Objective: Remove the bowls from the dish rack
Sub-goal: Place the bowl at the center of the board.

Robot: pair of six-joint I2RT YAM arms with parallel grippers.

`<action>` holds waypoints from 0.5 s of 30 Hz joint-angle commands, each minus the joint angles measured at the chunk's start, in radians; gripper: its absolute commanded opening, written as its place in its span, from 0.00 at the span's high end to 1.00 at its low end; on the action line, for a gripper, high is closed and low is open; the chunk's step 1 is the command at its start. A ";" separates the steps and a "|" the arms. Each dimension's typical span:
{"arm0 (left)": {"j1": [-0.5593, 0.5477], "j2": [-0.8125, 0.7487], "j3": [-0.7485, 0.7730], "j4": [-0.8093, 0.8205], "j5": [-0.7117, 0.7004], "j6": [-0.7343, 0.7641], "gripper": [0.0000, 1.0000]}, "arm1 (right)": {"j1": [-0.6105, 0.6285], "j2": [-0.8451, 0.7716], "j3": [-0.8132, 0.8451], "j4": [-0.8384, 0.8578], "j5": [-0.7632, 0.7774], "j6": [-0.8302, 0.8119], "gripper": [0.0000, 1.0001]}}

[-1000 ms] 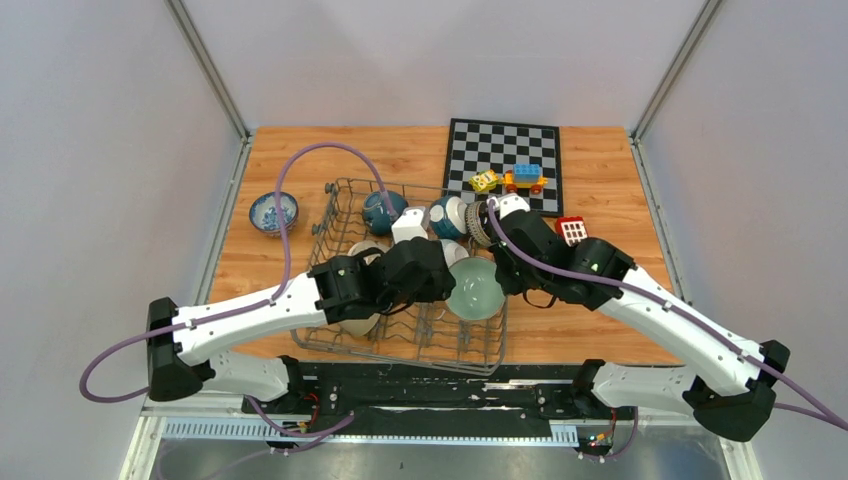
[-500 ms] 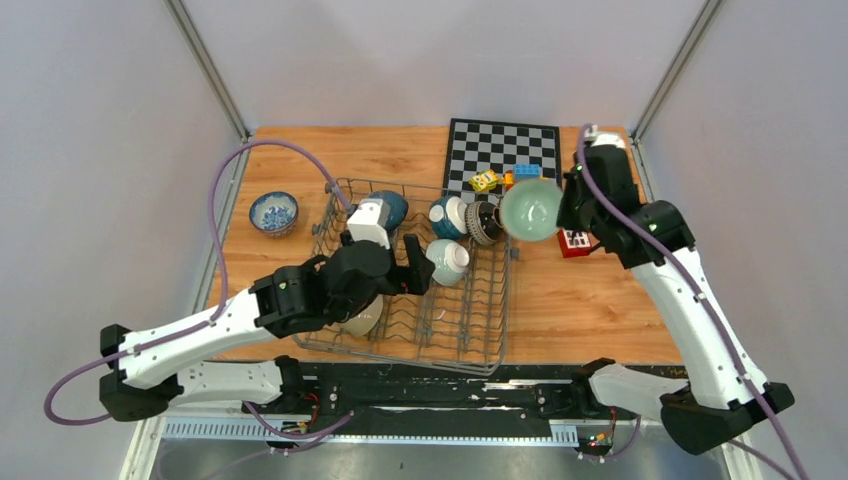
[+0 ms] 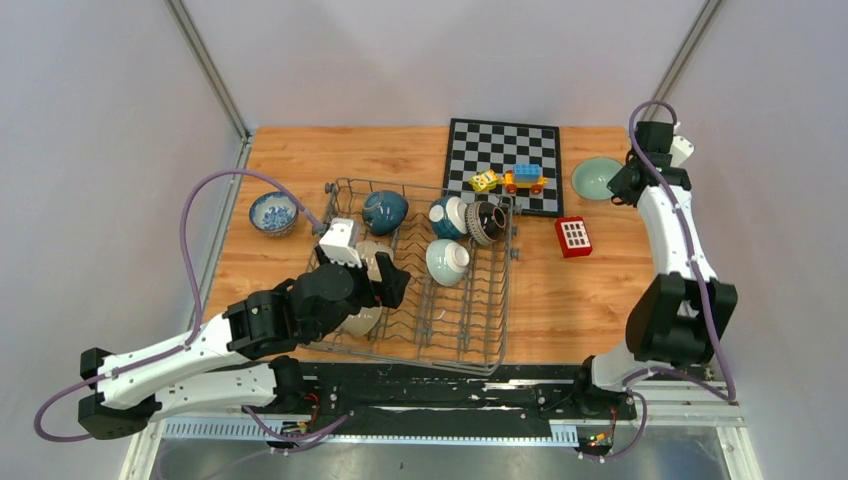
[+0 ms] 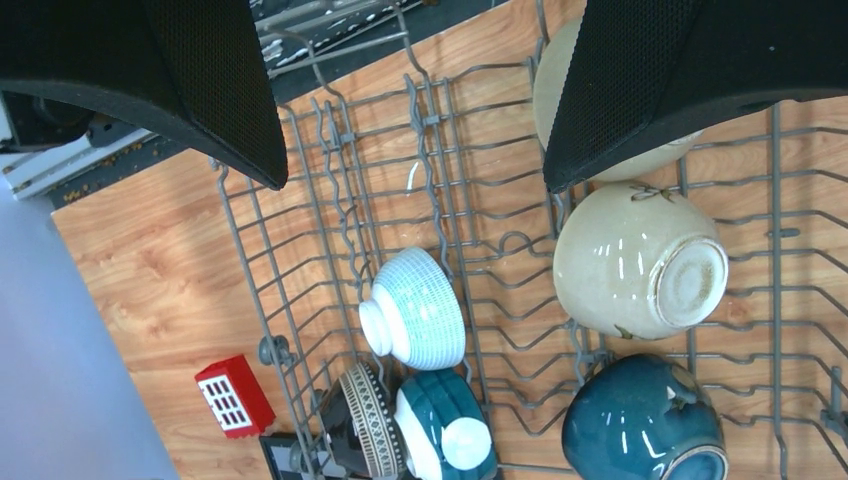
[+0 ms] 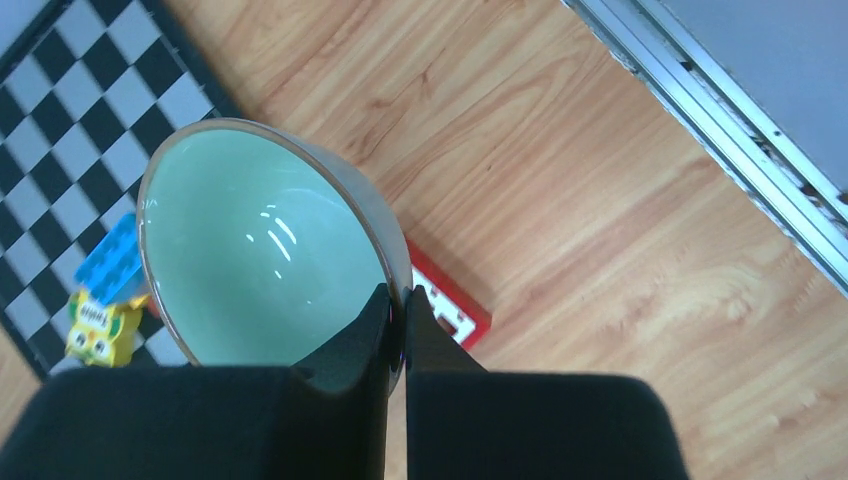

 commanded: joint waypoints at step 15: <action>0.006 -0.046 -0.140 0.103 0.025 0.034 0.00 | -0.224 0.278 -0.037 0.250 -0.175 0.063 1.00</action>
